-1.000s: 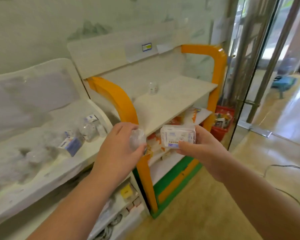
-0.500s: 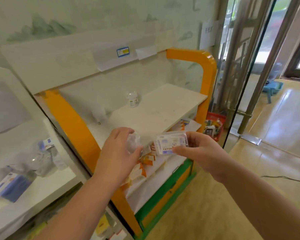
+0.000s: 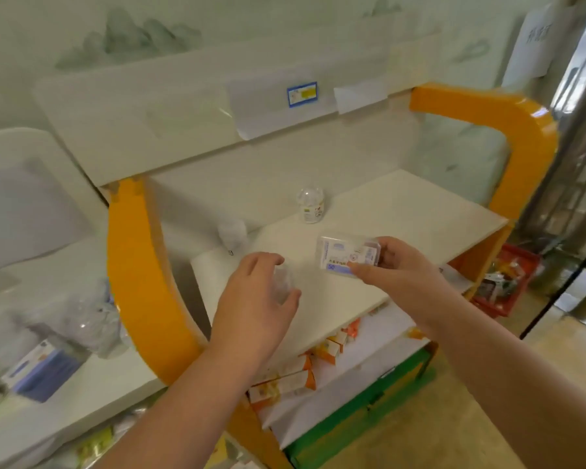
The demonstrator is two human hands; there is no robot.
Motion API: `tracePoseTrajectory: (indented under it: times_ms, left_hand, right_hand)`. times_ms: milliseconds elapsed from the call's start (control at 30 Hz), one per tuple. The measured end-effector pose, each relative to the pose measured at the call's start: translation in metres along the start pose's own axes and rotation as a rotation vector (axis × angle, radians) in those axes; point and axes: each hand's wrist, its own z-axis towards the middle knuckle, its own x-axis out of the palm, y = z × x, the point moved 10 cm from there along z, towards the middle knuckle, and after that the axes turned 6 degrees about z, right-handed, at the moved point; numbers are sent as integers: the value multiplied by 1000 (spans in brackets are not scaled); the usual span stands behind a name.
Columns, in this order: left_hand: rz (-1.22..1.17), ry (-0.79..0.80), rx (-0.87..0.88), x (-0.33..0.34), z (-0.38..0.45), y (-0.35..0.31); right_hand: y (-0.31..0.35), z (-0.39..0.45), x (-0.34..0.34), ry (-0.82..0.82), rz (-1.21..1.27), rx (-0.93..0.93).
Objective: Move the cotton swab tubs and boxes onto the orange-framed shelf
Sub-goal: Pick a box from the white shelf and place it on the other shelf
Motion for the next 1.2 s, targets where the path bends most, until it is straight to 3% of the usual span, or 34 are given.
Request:
tracePoseTrajectory:
  times_ms: [267, 667, 1200]
  left_hand:
    - [71, -63, -157, 36, 61, 12]
    - [145, -93, -562, 93, 132, 40]
    - [193, -148, -617, 112, 175, 64]
  right_hand:
    - [-13, 111, 3, 247, 62, -10]
    - [-27, 221, -6, 560, 36, 39]
    - [-43, 245, -17, 653, 27, 63]
